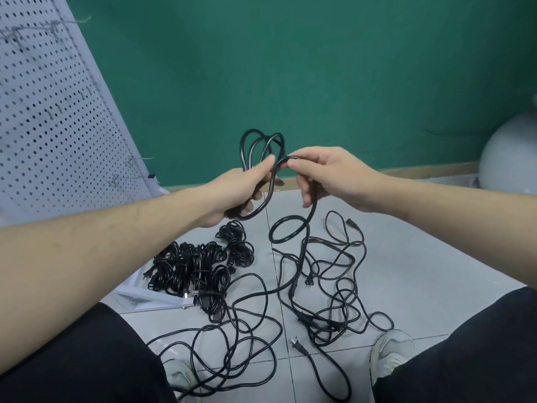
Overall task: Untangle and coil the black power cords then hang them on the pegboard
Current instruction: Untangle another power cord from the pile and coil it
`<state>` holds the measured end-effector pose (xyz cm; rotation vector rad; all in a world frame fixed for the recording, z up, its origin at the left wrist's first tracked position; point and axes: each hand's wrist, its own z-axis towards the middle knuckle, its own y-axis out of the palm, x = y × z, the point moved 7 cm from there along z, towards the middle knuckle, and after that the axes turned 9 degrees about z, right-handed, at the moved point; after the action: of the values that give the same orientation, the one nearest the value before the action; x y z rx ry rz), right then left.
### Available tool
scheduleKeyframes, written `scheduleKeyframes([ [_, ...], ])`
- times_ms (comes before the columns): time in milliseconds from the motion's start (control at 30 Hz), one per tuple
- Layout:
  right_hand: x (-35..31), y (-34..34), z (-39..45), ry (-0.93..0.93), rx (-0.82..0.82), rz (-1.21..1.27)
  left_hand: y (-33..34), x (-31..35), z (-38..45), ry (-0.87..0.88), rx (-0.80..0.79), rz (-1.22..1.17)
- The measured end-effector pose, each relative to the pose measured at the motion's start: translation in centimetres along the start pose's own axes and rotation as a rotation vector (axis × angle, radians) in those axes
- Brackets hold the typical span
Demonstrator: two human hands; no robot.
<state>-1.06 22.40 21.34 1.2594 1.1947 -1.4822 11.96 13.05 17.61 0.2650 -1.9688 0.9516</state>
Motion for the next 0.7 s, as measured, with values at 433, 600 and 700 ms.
scheduleKeyframes([
  [433, -1.3, -3.1, 0.8, -0.160, 0.196, -0.146, 3.5, 0.4, -1.5, 0.048, -0.294, 0.009],
  [600, -0.7, -4.4, 0.4, -0.075, 0.307, -0.162, 4.1, 0.2, -1.7, 0.114, -0.331, -0.119],
  [700, 1.2, -3.7, 0.1, 0.233, 0.267, -0.174, 3.7, 0.7, -1.4, 0.135, -0.248, -0.275],
])
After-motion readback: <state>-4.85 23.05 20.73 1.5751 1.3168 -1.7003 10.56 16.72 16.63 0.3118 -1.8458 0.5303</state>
